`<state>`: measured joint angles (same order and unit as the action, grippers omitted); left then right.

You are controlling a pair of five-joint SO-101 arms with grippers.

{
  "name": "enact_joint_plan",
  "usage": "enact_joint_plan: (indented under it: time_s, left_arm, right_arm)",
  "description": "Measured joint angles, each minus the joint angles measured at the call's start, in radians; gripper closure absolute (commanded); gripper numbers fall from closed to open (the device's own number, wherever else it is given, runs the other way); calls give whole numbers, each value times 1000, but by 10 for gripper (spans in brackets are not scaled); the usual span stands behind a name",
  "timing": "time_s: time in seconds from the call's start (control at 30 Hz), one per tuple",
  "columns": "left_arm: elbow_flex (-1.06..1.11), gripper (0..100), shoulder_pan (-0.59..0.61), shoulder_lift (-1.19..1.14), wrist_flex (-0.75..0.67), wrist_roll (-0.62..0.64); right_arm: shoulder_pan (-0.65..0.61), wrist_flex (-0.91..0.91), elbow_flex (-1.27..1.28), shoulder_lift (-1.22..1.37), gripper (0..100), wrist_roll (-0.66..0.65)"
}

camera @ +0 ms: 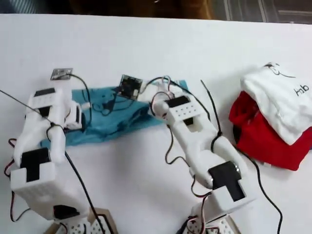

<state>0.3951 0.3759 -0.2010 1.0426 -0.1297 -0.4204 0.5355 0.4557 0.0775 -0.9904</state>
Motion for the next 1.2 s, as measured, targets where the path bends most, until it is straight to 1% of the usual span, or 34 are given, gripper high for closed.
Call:
enact_joint_plan:
  time_s: [0.07, 0.1, 0.3, 0.43, 0.5, 0.6, 0.67, 0.73, 0.8, 0.87, 1.07, 1.2]
  left_arm:
    - [0, 827, 0, 0, 0, 0]
    - [0, 827, 0, 0, 0, 0]
    - [0, 827, 0, 0, 0, 0]
    - [0, 827, 0, 0, 0, 0]
    - [0, 827, 0, 0, 0, 0]
    - [0, 827, 0, 0, 0, 0]
    - [0, 827, 0, 0, 0, 0]
    - [0, 827, 0, 0, 0, 0]
    - [0, 827, 0, 0, 0, 0]
    - [0, 827, 0, 0, 0, 0]
    - [0, 827, 0, 0, 0, 0]
    - [0, 827, 0, 0, 0, 0]
  right_arm:
    - [0, 18, 0, 0, 810, 0]
    - [0, 32, 0, 0, 798, 0]
    - [0, 66, 0, 0, 797, -40]
    - [2, 106, -41, -23, 799, -41]
    - [2, 132, -51, -57, 838, -41]
    - [0, 167, -54, -75, 995, -41]
    - [-6, 172, -54, -75, 959, -9]
    - [-17, 172, -54, -75, 986, 57]
    - [-35, 172, -54, -71, 980, 127]
    - [-68, 164, -57, -46, 981, 160]
    - [-181, 103, -91, 61, 981, 176]
    - [-204, 103, -133, 150, 981, 176]
